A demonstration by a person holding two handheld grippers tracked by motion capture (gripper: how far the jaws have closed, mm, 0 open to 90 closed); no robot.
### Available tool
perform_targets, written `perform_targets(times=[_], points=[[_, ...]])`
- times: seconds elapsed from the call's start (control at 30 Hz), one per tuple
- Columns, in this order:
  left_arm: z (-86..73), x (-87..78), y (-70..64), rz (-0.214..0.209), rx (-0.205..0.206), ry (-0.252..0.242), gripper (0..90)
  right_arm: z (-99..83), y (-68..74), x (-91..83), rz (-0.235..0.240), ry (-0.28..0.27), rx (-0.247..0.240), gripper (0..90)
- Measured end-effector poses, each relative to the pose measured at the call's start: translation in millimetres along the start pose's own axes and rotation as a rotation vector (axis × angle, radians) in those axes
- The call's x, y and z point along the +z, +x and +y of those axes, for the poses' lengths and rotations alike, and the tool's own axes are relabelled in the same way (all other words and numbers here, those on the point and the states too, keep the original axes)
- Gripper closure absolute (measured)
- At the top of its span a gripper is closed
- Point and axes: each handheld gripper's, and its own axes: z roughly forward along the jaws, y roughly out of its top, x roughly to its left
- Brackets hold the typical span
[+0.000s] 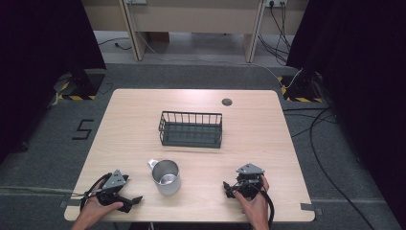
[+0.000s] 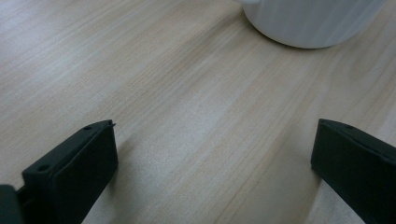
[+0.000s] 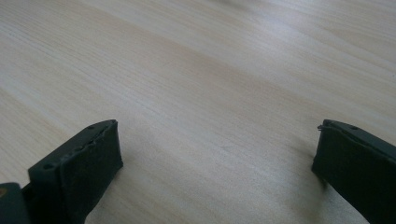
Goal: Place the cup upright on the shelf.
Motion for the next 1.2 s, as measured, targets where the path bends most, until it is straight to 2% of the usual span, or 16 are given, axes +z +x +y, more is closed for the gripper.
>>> perform_targets(times=[0.13,0.23,0.47,0.5,0.73,1.03,1.13,1.2], points=[[0.1,-0.1,0.1,-0.001,0.0,0.002,0.0,-0.6,0.0,-1.3,-0.001,-0.005,0.012,5.0],[0.0,-0.2,0.0,0.0,0.0,0.002,0.0,-1.2,-1.4,-3.1,0.017,-0.03,-0.011,16.2],[-0.6,-0.7,-0.6,0.001,-0.002,0.0,0.0,-1.2,0.5,-4.1,0.057,-0.055,-0.047,15.5],[-0.6,-0.7,-0.6,0.001,-0.002,0.0,0.0,-1.2,2.4,-5.4,0.07,-0.082,-0.053,15.4],[-0.7,-0.7,-0.6,0.001,-0.002,0.0,0.0,2.0,10.9,-10.5,0.127,-0.167,-0.08,15.3],[-0.7,-0.8,-0.7,0.002,-0.002,0.0,0.0,14.2,31.9,-18.3,0.199,-0.264,-0.146,15.3],[-0.8,-0.8,-0.7,0.002,-0.002,0.0,0.0,16.4,36.5,-18.9,0.217,-0.276,-0.154,15.2],[-0.8,-0.8,-0.8,0.002,-0.003,0.0,0.0,20.9,44.3,-18.7,0.246,-0.302,-0.175,15.2]])
